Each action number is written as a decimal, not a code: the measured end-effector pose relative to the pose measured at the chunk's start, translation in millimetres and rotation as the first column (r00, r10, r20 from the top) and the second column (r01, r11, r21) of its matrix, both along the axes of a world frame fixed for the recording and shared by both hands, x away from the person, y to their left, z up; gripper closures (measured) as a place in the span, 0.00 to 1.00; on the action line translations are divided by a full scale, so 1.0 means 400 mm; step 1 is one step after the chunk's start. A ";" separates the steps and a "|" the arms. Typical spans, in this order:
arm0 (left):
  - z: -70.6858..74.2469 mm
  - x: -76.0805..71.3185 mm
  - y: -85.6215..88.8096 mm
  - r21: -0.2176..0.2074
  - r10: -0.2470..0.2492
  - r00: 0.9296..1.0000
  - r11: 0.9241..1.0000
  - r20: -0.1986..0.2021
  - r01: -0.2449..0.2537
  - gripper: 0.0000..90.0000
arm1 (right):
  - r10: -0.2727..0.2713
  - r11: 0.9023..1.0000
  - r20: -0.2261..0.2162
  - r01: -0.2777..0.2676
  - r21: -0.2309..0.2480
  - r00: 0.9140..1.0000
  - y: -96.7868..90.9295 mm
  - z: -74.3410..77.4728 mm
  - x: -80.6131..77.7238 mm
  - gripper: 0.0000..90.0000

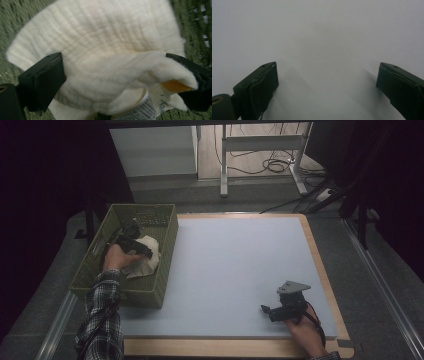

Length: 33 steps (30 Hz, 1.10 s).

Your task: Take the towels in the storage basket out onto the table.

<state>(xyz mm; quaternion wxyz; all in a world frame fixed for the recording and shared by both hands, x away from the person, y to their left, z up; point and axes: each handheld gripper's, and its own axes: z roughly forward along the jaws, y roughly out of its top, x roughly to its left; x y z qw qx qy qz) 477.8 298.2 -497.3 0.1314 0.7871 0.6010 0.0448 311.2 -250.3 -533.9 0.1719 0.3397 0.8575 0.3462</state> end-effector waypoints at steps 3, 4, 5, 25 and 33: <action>-0.019 0.005 -0.005 0.011 -0.007 0.999 1.000 -0.053 0.008 0.09 | 0.000 1.000 0.000 0.000 0.000 1.000 0.000 0.000 0.000 0.05; -0.027 0.007 -0.006 0.012 -0.021 0.996 1.000 -0.087 0.022 0.11 | 0.000 1.000 0.000 0.000 0.000 1.000 0.000 0.000 0.000 0.05; -0.033 0.006 -0.008 0.005 -0.022 0.993 1.000 -0.116 0.022 0.15 | 0.000 1.000 0.000 0.000 0.000 1.000 0.000 0.000 0.000 0.05; 0.034 -0.044 -0.002 0.008 -0.056 0.998 0.998 -0.018 0.056 0.85 | 0.000 1.000 0.000 0.000 0.000 1.000 0.000 0.000 0.000 0.05; 0.069 -0.085 0.022 -0.016 -0.055 0.994 0.998 0.093 0.057 0.84 | 0.000 1.000 0.000 0.000 0.000 1.000 0.000 0.000 0.000 0.05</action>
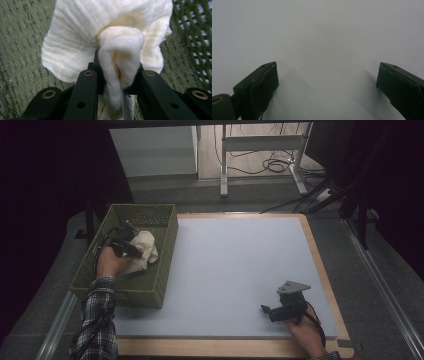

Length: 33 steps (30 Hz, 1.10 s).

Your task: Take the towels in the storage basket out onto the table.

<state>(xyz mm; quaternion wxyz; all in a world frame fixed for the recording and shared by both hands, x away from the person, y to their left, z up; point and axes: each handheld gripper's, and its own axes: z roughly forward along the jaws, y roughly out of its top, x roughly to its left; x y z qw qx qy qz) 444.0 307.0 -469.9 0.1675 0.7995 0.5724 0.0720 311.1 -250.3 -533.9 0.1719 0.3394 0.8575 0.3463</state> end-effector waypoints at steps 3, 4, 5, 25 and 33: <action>0.023 -0.016 0.008 -0.011 -0.002 0.999 1.000 0.045 0.002 0.84 | 0.000 1.000 0.000 0.000 0.000 1.000 0.000 0.000 0.000 0.05; 0.033 -0.022 0.011 -0.010 -0.003 0.998 1.000 0.064 0.004 0.84 | -0.001 1.000 -0.001 0.001 0.000 1.000 0.000 0.000 0.000 0.05; 0.052 -0.034 0.015 -0.018 -0.003 0.995 1.000 0.100 0.005 0.84 | 0.000 1.000 0.000 0.000 0.000 1.000 0.000 0.000 0.000 0.05; 0.192 -0.117 -0.011 -0.022 -0.063 0.952 0.997 0.300 0.073 0.84 | -0.002 1.000 0.001 0.002 -0.002 1.000 0.000 0.000 -0.001 0.05; 0.225 -0.136 -0.040 -0.032 -0.093 0.936 0.993 0.339 0.110 0.84 | -0.002 1.000 0.003 0.002 -0.002 1.000 0.001 0.000 -0.001 0.05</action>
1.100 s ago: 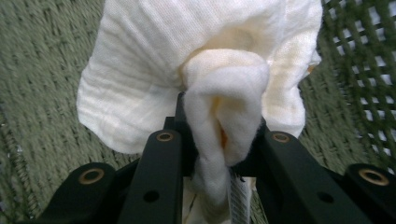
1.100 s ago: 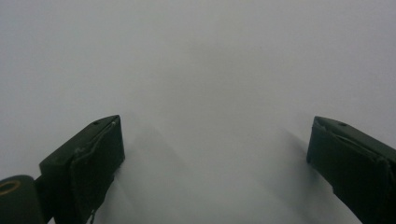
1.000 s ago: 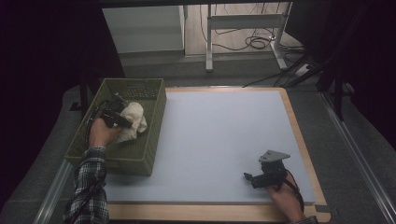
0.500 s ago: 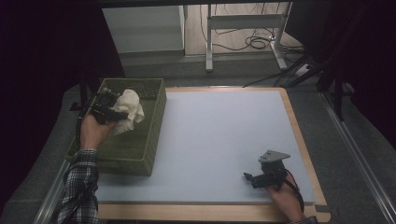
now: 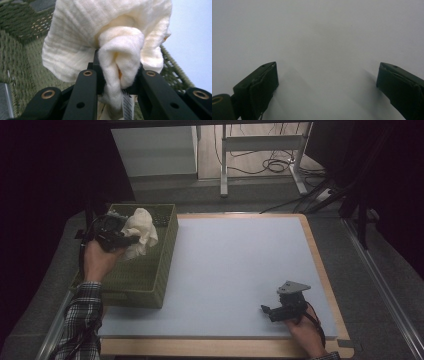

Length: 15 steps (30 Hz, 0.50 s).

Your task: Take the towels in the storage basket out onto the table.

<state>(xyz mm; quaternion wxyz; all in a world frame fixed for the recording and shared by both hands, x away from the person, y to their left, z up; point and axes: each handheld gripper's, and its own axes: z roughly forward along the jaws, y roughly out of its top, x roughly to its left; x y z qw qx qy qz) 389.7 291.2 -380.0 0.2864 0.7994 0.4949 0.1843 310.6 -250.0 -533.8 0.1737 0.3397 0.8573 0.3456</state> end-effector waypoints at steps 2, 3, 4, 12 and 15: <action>0.006 -0.003 -0.009 -0.006 -0.010 1.000 1.000 0.008 0.011 0.84 | 0.000 1.000 0.000 0.000 0.000 1.000 0.000 0.000 0.000 0.05; 0.008 -0.004 -0.014 -0.008 -0.016 1.000 1.000 0.009 0.016 0.84 | 0.000 1.000 0.000 0.000 0.000 1.000 0.000 0.000 0.000 0.05; 0.011 -0.005 -0.020 -0.011 -0.024 1.000 1.000 0.011 0.024 0.83 | 0.000 1.000 0.000 0.000 0.000 1.000 0.000 0.000 0.000 0.05; 0.032 -0.015 -0.084 -0.013 -0.088 0.996 0.996 0.027 0.088 0.83 | 0.001 1.000 -0.002 -0.001 0.001 1.000 0.000 0.000 0.001 0.05; 0.039 -0.017 -0.105 -0.016 -0.105 0.994 0.994 0.036 0.106 0.83 | 0.000 1.000 -0.001 0.000 0.001 1.000 0.000 0.000 0.000 0.05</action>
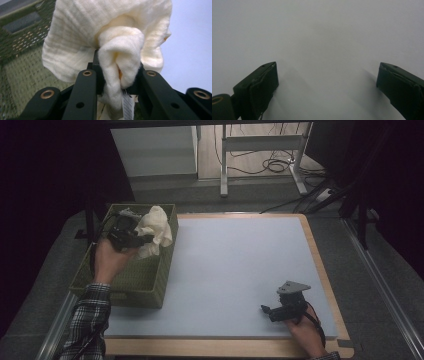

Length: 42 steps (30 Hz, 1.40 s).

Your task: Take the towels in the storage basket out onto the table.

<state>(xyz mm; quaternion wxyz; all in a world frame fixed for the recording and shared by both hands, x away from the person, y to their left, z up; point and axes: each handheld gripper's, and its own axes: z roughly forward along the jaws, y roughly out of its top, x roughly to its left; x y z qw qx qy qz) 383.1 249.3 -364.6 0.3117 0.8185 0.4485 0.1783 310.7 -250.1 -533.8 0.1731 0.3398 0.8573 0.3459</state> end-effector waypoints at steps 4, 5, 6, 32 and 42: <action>0.004 -0.003 -0.043 -0.001 -0.046 0.999 0.999 0.005 0.046 0.83 | 0.001 1.000 -0.001 -0.001 0.000 1.000 0.000 0.000 0.000 0.05; 0.004 -0.003 -0.053 -0.002 -0.055 0.998 0.998 0.006 0.055 0.83 | 0.001 1.000 -0.001 -0.001 0.000 1.000 0.000 0.000 0.000 0.05; 0.003 -0.003 -0.063 -0.002 -0.064 0.998 0.998 0.007 0.064 0.83 | 0.001 1.000 -0.001 -0.001 0.000 1.000 0.000 0.000 0.000 0.05; -0.064 0.017 -0.307 0.008 -0.247 0.968 0.969 -0.032 0.248 0.82 | 0.001 1.000 -0.002 -0.001 0.002 1.000 0.000 0.000 0.000 0.05; -0.136 -0.014 -0.437 -0.015 -0.321 0.946 0.947 -0.050 0.321 0.81 | 0.002 1.000 0.000 -0.002 0.000 1.000 0.000 0.000 0.000 0.05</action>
